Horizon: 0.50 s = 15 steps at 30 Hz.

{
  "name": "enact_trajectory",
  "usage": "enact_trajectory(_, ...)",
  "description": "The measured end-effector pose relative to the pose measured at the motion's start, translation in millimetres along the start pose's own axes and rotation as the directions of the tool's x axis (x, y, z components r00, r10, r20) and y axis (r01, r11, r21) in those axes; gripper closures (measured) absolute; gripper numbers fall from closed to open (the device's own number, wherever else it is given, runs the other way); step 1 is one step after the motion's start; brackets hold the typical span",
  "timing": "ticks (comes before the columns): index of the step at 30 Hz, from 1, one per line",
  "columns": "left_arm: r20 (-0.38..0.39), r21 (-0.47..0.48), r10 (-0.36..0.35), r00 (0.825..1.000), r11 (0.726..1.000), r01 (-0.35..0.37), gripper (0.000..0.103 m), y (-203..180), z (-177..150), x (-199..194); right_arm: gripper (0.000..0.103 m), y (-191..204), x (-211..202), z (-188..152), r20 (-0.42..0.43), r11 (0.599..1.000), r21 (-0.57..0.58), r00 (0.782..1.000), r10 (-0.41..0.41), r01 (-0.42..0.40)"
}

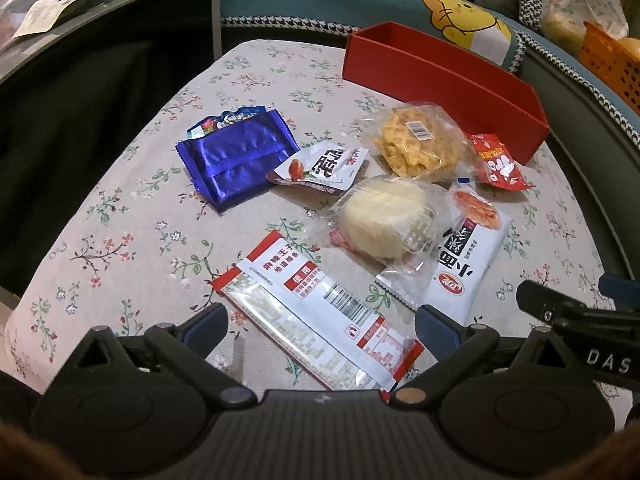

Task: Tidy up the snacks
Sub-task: 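Grasp the wrapped round bun with the right tool while the left tool reaches toward the white duck-neck pouch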

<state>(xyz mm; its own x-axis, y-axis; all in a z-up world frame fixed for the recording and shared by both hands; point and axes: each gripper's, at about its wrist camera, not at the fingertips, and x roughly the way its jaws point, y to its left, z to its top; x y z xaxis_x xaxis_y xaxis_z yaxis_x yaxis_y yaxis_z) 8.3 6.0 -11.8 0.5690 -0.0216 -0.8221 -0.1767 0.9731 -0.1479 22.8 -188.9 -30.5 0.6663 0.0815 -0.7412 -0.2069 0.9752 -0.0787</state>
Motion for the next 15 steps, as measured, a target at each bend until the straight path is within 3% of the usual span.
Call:
enact_trajectory(6,-0.002,-0.034,0.009,1.000,0.999,-0.009,0.000,8.8,5.6,1.0,0.001,5.6,3.4,12.2,0.009,1.000,-0.016,1.000,0.026,-0.026)
enact_trajectory(15,0.011,-0.114,0.027,1.000,0.993,-0.025,0.000,33.5,16.2,-0.1,0.003,26.9,12.9,36.5,0.003,0.985,-0.105,0.990,0.140,-0.139)
